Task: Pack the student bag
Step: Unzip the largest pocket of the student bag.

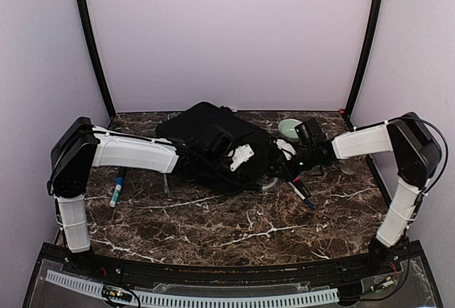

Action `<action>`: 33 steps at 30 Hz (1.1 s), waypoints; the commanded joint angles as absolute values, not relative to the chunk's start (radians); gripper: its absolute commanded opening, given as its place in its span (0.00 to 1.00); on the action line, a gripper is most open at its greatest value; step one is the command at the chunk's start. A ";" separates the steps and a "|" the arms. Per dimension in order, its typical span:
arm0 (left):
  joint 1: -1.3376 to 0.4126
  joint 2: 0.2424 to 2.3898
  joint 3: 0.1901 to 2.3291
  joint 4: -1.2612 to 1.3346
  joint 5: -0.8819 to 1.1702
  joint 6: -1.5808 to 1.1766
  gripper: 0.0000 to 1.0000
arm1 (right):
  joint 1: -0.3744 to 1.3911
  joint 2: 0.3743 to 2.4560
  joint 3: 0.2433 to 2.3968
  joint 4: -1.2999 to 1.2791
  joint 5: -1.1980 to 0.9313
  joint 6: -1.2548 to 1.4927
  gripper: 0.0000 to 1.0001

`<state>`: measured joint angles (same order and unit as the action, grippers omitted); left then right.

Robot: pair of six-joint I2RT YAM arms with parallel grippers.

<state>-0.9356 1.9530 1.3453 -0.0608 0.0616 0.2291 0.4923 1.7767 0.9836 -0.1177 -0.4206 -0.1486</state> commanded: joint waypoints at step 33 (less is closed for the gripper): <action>-1.014 1.773 1.090 0.086 -0.135 0.260 0.33 | 0.723 1.887 1.199 -0.426 -0.658 -0.326 0.00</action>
<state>-1.0164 1.7546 1.0588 0.0357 -0.0963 0.2581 0.7116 1.8889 1.1873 -0.4202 -0.6121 -0.3069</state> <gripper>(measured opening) 0.426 0.008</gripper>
